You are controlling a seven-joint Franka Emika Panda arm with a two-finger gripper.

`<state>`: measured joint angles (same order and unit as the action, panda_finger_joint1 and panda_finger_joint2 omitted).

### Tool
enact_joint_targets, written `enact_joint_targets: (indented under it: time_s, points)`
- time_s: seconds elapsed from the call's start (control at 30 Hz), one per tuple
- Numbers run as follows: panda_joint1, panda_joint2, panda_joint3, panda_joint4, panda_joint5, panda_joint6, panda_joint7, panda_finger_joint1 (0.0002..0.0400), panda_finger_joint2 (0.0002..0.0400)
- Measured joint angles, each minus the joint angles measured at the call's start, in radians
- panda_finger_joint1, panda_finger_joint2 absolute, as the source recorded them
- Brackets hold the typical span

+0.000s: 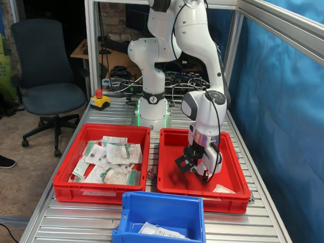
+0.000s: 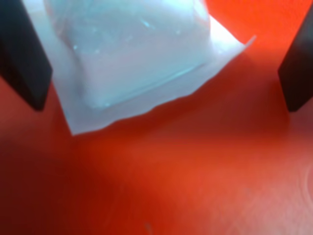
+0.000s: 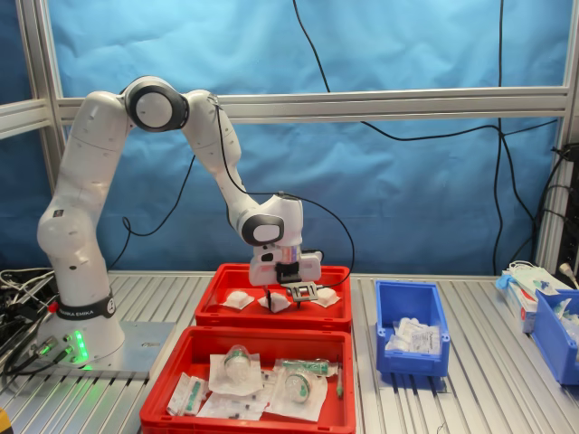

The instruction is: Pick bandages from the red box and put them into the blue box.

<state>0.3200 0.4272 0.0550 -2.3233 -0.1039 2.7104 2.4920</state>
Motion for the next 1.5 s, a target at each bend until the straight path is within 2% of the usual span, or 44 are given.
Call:
enact_joint_targets:
  time_s: [0.6,0.9,1.5]
  points:
    - [0.033,0.004,0.000,0.001,0.000,0.004,0.000,0.0400,0.0400]
    - [0.036,0.004,0.000,-0.030,0.000,0.070,0.000,0.0400,0.0400]
    - [0.036,0.002,0.000,-0.041,0.000,0.095,0.000,0.0400,0.0400]
